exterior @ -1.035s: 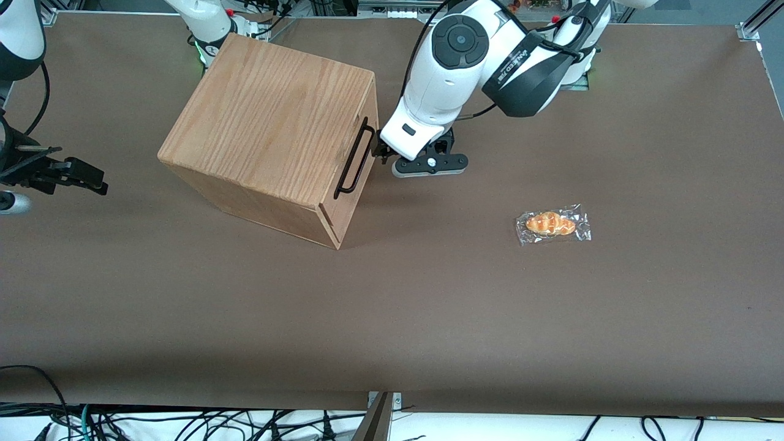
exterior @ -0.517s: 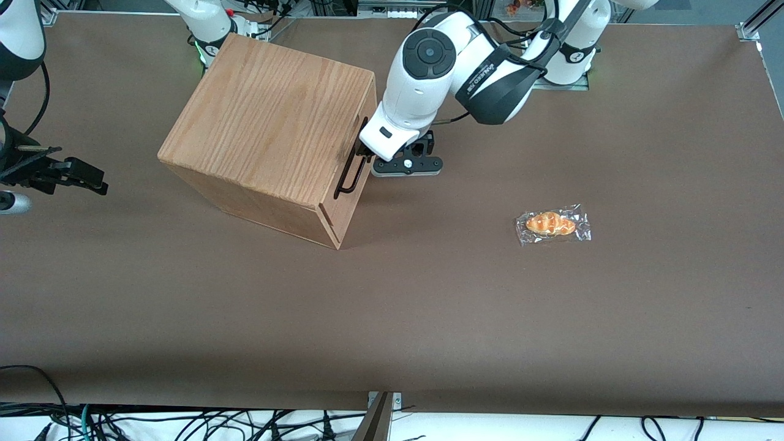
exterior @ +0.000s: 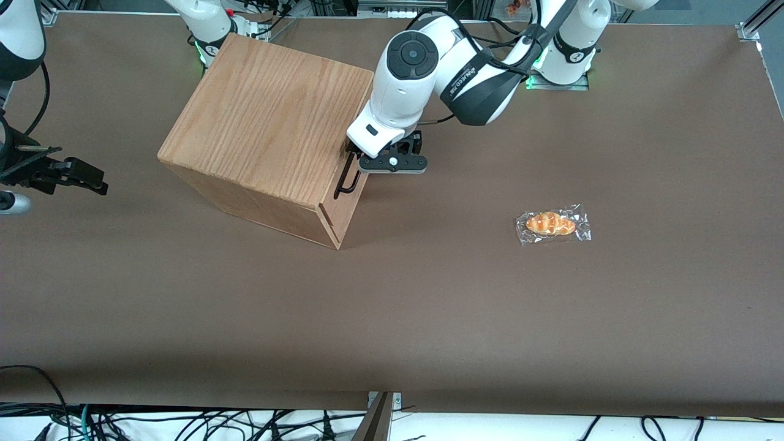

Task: Open top drawer with left arm

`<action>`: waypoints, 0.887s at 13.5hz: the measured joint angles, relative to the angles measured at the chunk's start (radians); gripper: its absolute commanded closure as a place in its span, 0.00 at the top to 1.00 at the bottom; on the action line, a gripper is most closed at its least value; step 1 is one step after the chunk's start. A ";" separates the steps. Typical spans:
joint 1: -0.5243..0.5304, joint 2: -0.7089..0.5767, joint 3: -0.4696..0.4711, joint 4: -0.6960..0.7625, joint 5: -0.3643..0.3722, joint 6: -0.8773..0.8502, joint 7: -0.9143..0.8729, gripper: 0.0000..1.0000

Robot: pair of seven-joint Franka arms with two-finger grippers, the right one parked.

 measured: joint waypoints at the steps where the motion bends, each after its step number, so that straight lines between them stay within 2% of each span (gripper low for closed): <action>1: -0.002 0.000 0.000 0.000 0.000 0.000 0.005 1.00; 12: -0.006 0.023 0.004 0.000 0.012 -0.001 0.020 1.00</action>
